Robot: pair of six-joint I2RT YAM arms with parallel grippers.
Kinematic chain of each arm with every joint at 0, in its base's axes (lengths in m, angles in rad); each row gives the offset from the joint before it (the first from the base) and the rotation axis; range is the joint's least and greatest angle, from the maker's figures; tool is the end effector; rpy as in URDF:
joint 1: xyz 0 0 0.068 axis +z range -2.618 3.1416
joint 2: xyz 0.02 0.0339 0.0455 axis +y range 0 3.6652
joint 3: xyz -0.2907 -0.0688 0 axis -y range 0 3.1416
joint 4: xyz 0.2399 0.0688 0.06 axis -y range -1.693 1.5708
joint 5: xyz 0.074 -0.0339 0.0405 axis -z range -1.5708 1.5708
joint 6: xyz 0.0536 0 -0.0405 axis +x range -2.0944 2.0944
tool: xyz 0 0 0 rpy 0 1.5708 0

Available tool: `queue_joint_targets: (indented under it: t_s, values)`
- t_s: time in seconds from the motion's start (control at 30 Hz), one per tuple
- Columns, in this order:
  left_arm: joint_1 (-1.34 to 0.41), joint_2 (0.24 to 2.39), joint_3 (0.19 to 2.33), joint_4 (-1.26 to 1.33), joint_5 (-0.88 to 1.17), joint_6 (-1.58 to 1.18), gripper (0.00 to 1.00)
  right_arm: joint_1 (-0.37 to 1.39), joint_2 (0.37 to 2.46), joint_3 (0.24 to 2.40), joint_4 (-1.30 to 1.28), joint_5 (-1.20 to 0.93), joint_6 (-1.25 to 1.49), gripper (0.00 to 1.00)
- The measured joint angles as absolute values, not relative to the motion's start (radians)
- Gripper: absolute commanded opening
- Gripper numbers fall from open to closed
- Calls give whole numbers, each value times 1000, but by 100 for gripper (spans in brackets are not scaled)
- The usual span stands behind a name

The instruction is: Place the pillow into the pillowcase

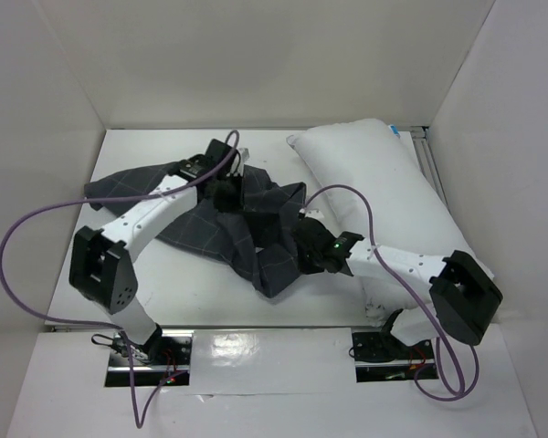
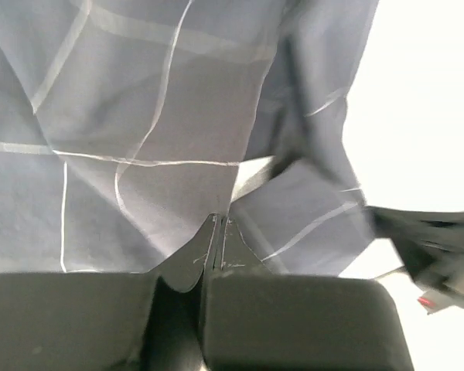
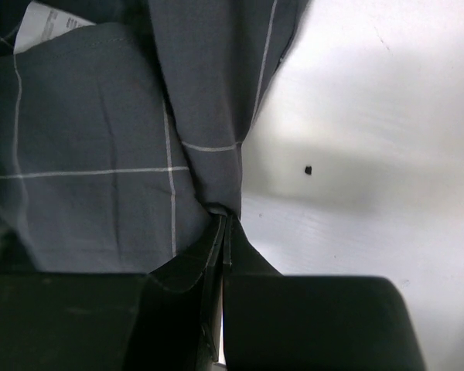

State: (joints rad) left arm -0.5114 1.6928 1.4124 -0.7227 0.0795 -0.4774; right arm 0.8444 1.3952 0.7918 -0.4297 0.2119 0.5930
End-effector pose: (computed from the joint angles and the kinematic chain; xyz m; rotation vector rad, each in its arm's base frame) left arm 0.3215 -0.1853 0.2859 0.0755 2.6406 -0.4581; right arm 0.1848 0.1910 0.2044 -0.2493 2.5780 0.2624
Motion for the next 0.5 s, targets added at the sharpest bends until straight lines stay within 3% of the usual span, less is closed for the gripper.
queue_joint_targets:
  t_s: [0.2, 0.23, 0.3, 0.33, 0.43, 0.5]
  values:
    - [-461, 1579, 1490, -681, 205, -484, 0, 887, 1348, 762, -442, 222, 631, 1]
    - [-458, 1573, 1494, -676, 225, -487, 0, 903, 1347, 762, -444, 226, 638, 8]
    - [-451, 1566, 1499, -672, 262, -498, 0, 938, 1344, 765, -463, 238, 657, 30]
    - [-448, 1566, 1499, -670, 275, -501, 0, 957, 1343, 777, -493, 257, 663, 59]
    - [-444, 1566, 1499, -672, 305, -502, 0, 986, 1329, 860, -594, 330, 668, 94]
    - [-443, 1566, 1499, -672, 317, -504, 0, 986, 1312, 948, -635, 393, 646, 95]
